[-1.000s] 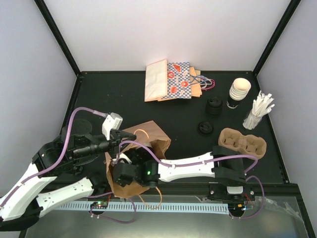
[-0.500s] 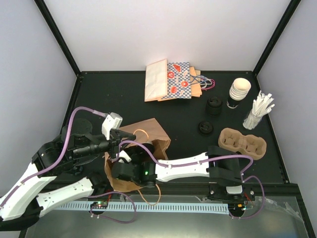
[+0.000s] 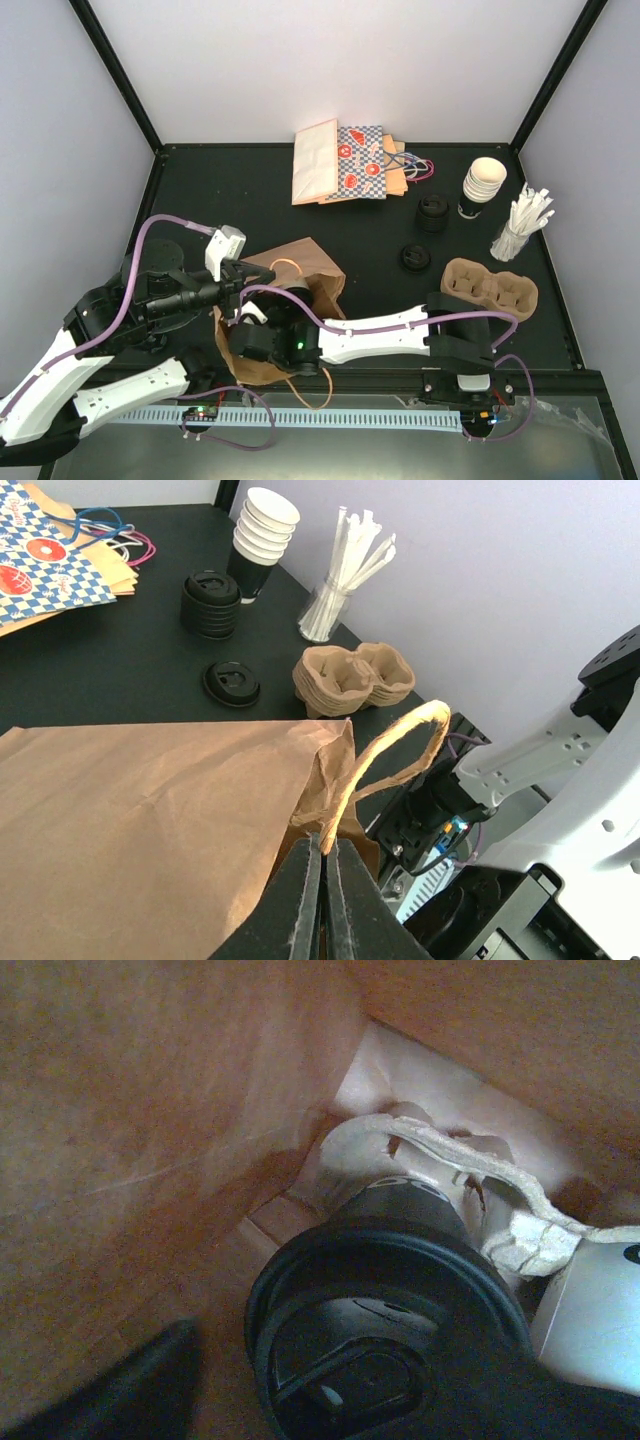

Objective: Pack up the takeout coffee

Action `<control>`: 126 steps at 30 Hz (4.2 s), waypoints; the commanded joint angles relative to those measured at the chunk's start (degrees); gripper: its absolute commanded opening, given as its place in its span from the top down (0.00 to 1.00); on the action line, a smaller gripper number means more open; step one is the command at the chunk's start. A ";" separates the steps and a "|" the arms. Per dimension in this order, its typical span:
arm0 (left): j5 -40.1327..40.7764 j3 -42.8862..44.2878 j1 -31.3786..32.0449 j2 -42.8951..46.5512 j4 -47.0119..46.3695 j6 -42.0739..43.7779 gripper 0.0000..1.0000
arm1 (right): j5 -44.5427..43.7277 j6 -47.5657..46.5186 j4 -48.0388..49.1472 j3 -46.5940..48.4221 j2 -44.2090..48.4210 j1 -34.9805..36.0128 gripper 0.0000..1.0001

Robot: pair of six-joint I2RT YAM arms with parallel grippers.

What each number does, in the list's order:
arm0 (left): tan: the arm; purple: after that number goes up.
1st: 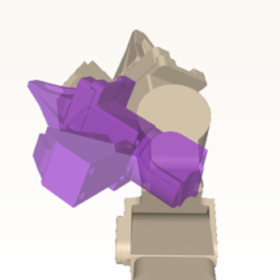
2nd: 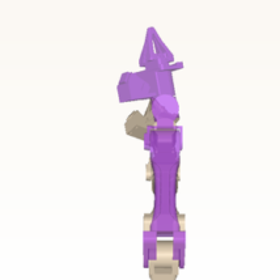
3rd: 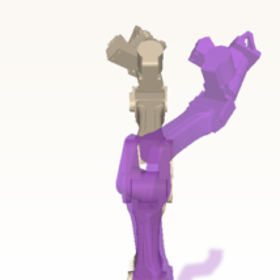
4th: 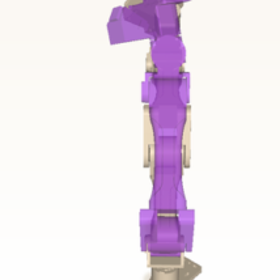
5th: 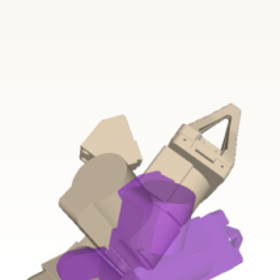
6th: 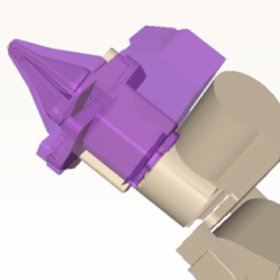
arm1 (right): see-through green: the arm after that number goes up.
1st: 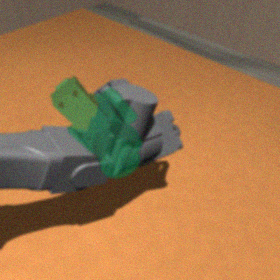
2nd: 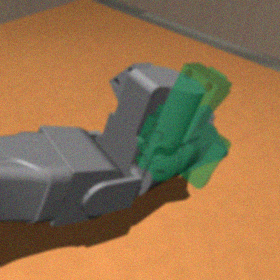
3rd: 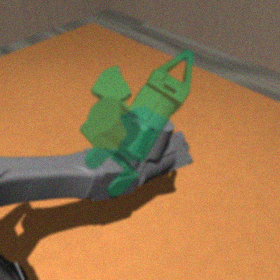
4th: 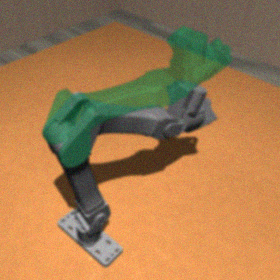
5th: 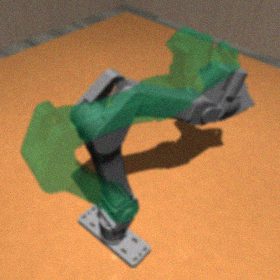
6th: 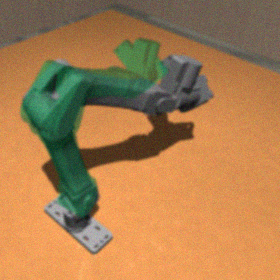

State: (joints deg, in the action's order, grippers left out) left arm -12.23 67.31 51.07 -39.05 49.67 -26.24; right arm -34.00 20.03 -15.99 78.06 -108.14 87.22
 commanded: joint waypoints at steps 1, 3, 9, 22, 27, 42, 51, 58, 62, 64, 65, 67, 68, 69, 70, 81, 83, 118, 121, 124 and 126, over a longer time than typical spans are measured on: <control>-2.89 0.82 0.59 0.20 -2.20 -1.33 0.98 | 3.59 0.05 -0.87 0.38 3.10 -1.27 0.07; -3.03 0.64 0.53 0.20 -2.25 -1.30 0.99 | 7.53 0.13 -1.50 0.62 3.25 -1.26 0.00; -2.75 0.99 0.53 0.11 -2.60 -1.94 0.98 | 6.61 -0.12 -4.51 1.45 -0.22 -0.25 0.00; -2.49 3.57 0.52 -1.20 -3.75 -4.29 0.99 | 1.86 -2.36 -4.57 4.68 -9.41 -4.03 0.00; -2.74 5.19 0.53 -1.74 -4.13 -4.59 0.98 | -2.68 -1.57 -6.18 4.76 -11.27 -6.17 0.00; -5.06 10.29 0.53 -2.83 -4.93 -4.73 0.98 | -2.36 -2.39 -3.52 0.54 -11.16 -11.72 0.68; 0.59 9.99 0.46 -2.72 -1.38 -4.26 0.98 | -1.60 -7.39 -5.67 -1.98 4.73 -11.30 0.78; 5.97 14.71 -1.87 -6.37 3.23 -3.82 0.99 | 5.35 -9.39 -21.99 3.68 12.45 -11.62 0.30; 2.53 16.45 -5.88 -8.37 4.29 -4.01 0.99 | 10.57 -10.01 -34.03 8.27 12.12 -12.05 0.24; 0.21 15.51 -9.22 -8.50 4.20 -4.51 0.99 | 14.56 -10.37 -37.84 8.70 12.47 -12.49 0.22; -1.67 14.84 -11.22 -8.50 3.87 -4.52 0.98 | 18.01 -10.52 -39.63 8.70 12.77 -12.81 0.22; -7.51 13.47 -16.16 -9.00 2.97 -4.52 0.98 | 21.73 -10.54 -42.35 8.52 13.37 -12.93 0.22; -10.64 12.61 -18.98 -9.33 2.06 -4.53 0.98 | 23.04 -10.62 -43.57 8.58 13.64 -12.88 0.22; -13.87 11.17 -21.54 -9.70 1.07 -4.55 0.99 | 23.74 -10.70 -44.41 8.75 13.98 -12.88 0.22; -16.80 10.23 -23.95 -10.17 0.18 -4.49 0.98 | 23.81 -10.65 -45.22 9.29 14.26 -13.02 0.22; -28.80 7.29 -42.02 -16.08 0.28 4.21 0.98 | 23.38 -15.15 -54.40 32.33 6.62 -16.21 0.22; -29.13 6.78 -44.31 -16.14 0.67 5.40 0.98 | 22.79 -15.75 -56.92 39.24 4.21 -16.20 0.22; 2.69 -0.17 -48.44 13.53 9.12 9.83 0.01 | 8.22 0.35 -48.16 8.92 49.58 -62.36 0.09; 7.16 -2.48 -48.46 13.55 8.62 9.96 0.01 | 13.60 -0.76 -47.95 4.60 51.71 -74.69 0.16; 8.51 -4.71 -48.44 12.17 7.36 10.74 0.01 | 19.99 -0.60 -46.55 1.30 50.29 -84.25 0.26; 8.02 -6.47 -48.50 11.61 5.71 11.07 0.01 | 20.72 0.72 -45.24 -0.48 47.70 -87.42 0.32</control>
State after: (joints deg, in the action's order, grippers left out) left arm -8.08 62.94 2.70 -26.11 57.56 -16.60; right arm -20.01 19.00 -64.47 80.88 -56.38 5.41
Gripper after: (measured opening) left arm 0.987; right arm 0.717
